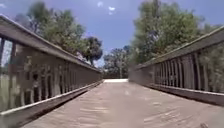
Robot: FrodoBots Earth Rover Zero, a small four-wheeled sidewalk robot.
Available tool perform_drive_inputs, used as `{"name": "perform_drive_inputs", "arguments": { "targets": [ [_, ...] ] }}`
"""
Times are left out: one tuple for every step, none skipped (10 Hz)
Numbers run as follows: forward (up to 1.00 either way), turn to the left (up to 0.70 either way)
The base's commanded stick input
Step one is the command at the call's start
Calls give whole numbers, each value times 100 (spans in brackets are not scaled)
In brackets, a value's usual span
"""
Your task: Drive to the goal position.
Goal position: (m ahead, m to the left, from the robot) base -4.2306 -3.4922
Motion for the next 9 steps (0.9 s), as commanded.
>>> {"name": "perform_drive_inputs", "arguments": {
  "targets": [
    [45,0],
    [45,0],
    [45,0],
    [45,0],
    [45,0],
    [45,0],
    [45,0],
    [45,0],
    [45,0]
  ]
}}
